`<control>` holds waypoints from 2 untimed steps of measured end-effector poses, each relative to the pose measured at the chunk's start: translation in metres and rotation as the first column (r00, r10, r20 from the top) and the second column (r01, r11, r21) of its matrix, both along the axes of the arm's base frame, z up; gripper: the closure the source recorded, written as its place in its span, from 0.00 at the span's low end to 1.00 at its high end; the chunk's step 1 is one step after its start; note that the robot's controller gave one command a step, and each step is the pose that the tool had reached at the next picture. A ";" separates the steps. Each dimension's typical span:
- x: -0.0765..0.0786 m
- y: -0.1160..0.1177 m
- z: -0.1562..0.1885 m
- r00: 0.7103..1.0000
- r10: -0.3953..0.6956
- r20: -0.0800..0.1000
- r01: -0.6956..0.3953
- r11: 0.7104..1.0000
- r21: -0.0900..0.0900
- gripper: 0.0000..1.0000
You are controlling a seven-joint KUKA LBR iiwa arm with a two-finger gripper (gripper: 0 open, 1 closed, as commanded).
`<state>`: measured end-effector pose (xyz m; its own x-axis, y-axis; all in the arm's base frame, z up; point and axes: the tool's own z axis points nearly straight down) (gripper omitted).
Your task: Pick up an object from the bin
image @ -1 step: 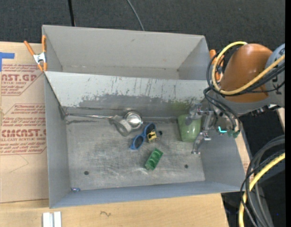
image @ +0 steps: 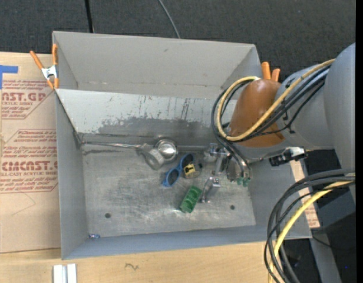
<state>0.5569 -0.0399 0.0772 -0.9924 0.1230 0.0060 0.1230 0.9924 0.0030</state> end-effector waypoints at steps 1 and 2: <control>-0.035 0.039 -0.003 0.993 0.114 0.021 -0.114 0.993 -0.008 0.00; -0.039 0.039 -0.004 0.993 0.114 -0.002 -0.114 0.993 -0.005 1.00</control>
Offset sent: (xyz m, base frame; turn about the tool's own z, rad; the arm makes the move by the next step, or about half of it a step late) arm -0.0388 0.0403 -0.0072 -0.1147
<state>0.5181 -0.0013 0.0736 -0.9999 0.0088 0.0071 0.0087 1.0000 -0.0027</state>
